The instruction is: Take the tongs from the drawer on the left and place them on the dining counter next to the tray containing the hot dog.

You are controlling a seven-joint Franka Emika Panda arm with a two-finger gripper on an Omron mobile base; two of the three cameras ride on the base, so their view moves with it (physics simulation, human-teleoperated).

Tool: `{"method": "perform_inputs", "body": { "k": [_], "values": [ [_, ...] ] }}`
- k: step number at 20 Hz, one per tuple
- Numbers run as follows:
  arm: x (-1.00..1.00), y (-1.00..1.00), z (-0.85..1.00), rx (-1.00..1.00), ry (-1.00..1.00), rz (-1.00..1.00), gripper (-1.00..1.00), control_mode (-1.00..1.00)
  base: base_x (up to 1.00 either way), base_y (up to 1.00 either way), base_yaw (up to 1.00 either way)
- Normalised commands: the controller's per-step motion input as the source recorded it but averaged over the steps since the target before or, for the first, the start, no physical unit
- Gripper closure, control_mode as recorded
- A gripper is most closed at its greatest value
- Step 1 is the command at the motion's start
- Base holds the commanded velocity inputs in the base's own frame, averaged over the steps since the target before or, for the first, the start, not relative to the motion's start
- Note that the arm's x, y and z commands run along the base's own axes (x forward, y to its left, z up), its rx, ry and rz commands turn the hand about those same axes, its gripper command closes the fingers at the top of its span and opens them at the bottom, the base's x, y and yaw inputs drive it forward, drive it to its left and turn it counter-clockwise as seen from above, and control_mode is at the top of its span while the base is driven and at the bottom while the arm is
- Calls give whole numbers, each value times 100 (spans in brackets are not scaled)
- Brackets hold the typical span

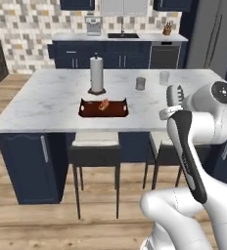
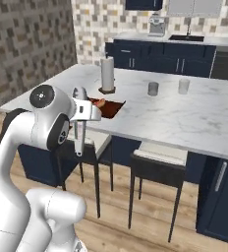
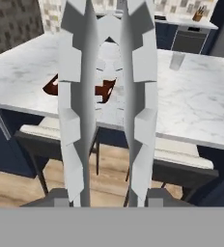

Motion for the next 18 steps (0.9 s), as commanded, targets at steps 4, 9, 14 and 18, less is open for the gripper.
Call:
{"method": "perform_inputs", "body": {
  "k": [4, 9, 14, 18],
  "values": [
    [0, 0, 0, 0, 0, 0, 100, 100, 48, 40, -31],
    [0, 0, 0, 0, 0, 0, 100, 100, 50, 35, -30],
    [0, 0, 0, 0, 0, 0, 100, 100, 57, 32, -21],
    [0, 0, 0, 0, 0, 0, 100, 100, 63, 35, -11]
  ]
}}
